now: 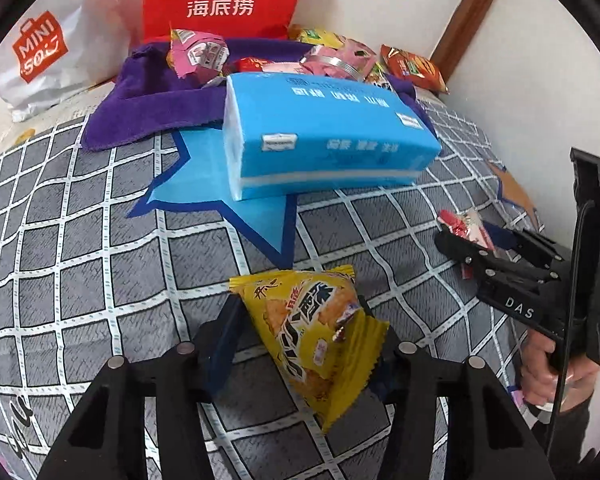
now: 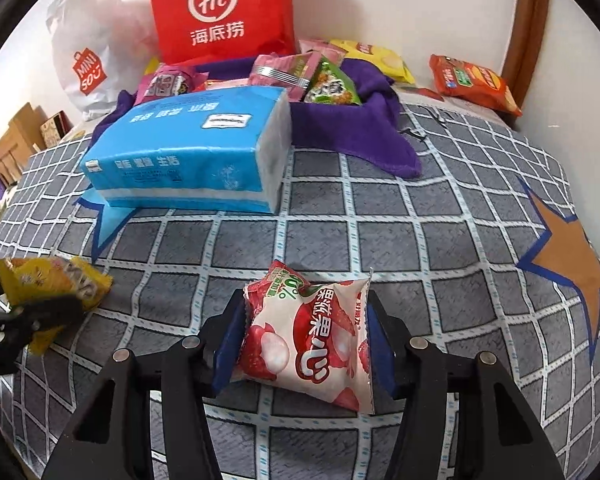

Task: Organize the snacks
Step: 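Grasp the yellow snack bag with left gripper while right holds the strawberry packet, then lift both held snacks and carry them over the purple towel, then lower and open right gripper on the towel while left drops the yellow bag there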

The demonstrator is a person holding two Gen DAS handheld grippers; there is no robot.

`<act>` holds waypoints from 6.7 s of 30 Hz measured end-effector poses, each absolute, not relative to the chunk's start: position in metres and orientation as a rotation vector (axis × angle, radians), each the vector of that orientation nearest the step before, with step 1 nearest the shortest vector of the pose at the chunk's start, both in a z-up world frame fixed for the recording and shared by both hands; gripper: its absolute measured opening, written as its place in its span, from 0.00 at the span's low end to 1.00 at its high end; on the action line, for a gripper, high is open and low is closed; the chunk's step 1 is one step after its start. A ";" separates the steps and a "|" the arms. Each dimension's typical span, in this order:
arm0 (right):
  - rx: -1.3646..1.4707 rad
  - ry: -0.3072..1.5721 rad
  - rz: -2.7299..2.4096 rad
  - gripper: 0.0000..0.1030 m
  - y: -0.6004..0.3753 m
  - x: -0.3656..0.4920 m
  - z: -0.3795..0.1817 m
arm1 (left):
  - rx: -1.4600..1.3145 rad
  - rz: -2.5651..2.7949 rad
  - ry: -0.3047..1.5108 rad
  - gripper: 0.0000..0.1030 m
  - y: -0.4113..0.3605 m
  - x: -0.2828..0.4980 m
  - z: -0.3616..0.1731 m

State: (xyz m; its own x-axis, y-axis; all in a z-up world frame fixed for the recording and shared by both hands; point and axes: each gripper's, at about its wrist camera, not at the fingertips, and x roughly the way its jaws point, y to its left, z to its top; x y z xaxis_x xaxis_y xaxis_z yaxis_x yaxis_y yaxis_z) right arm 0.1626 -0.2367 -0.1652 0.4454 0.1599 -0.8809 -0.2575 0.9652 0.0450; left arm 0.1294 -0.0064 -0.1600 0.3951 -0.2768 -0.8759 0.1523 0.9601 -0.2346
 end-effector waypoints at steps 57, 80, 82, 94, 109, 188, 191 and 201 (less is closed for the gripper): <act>-0.111 1.042 0.254 0.55 -0.224 0.184 -0.169 | -0.091 -0.002 0.975 0.50 0.034 0.151 -0.171; -0.087 0.949 0.365 0.53 -0.198 0.147 -0.109 | -0.205 -0.123 0.963 0.50 0.037 0.116 -0.120; -0.083 0.934 0.375 0.53 -0.196 0.145 -0.099 | -0.203 -0.138 0.953 0.50 0.034 0.113 -0.108; -0.109 0.855 0.327 0.53 -0.194 0.172 -0.046 | -0.180 -0.187 0.870 0.50 0.015 0.134 -0.051; -0.105 0.792 0.332 0.53 -0.174 0.234 0.010 | -0.177 -0.180 0.830 0.50 0.019 0.183 -0.006; -0.051 1.117 0.314 0.68 -0.166 0.398 -0.094 | -0.286 -0.206 1.120 0.50 0.032 0.366 -0.126; -0.005 1.099 0.344 0.68 -0.172 0.395 -0.085 | -0.282 -0.205 1.116 0.50 0.030 0.367 -0.126; 0.035 1.080 0.367 0.68 -0.175 0.392 -0.072 | -0.322 -0.200 1.108 0.59 0.032 0.369 -0.121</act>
